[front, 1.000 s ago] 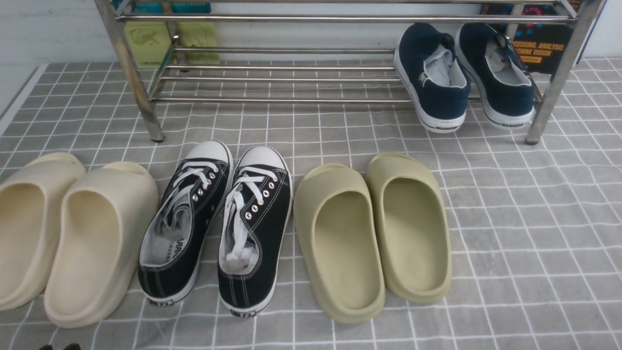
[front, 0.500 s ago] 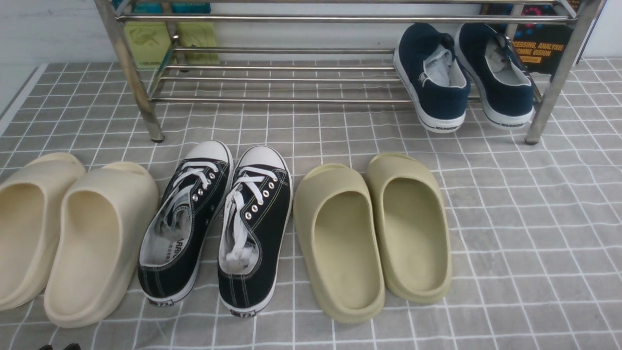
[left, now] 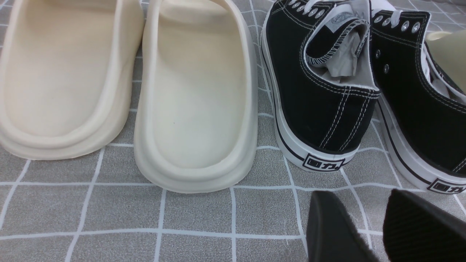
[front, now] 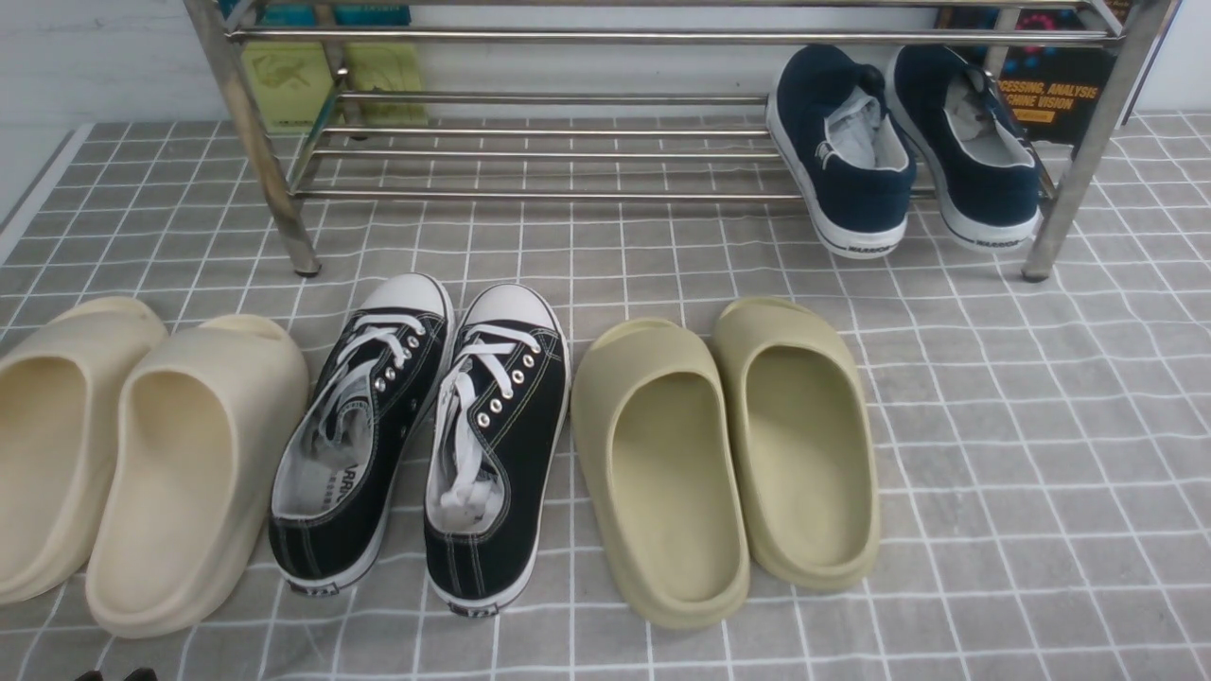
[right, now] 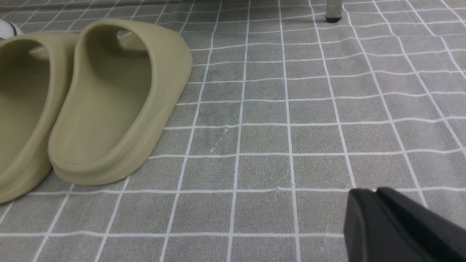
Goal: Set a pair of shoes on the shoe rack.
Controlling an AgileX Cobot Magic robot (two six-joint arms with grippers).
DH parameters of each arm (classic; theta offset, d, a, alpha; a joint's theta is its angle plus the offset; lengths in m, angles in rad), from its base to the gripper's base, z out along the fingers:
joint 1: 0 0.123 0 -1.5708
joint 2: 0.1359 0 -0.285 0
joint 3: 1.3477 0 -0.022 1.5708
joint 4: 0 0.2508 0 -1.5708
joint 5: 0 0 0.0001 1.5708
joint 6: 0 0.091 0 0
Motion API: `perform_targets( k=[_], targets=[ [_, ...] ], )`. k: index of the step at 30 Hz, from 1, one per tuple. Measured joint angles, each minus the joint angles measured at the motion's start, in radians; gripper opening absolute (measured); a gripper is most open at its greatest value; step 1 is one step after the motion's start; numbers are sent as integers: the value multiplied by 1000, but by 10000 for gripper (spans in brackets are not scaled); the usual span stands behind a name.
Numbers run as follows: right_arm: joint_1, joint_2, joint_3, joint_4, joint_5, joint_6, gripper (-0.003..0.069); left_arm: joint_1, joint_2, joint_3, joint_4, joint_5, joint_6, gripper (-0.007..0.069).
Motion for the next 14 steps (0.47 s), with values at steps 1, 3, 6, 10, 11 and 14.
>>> perform_targets(
  k=[1, 3, 6, 10, 11, 14],
  targets=[
    [0, 0, 0, 0, 0, 0, 58, 0, 0, 0, 0, 0, 0, 239],
    [0, 0, 0, 0, 0, 0, 60, 0, 0, 0, 0, 0, 0, 239],
    [0, 0, 0, 0, 0, 0, 64, 0, 0, 0, 0, 0, 0, 239],
    [0, 0, 0, 0, 0, 0, 72, 0, 0, 0, 0, 0, 0, 239],
    [0, 0, 0, 0, 0, 0, 73, 0, 0, 0, 0, 0, 0, 239],
    [0, 0, 0, 0, 0, 0, 78, 0, 0, 0, 0, 0, 0, 239]
  ],
)
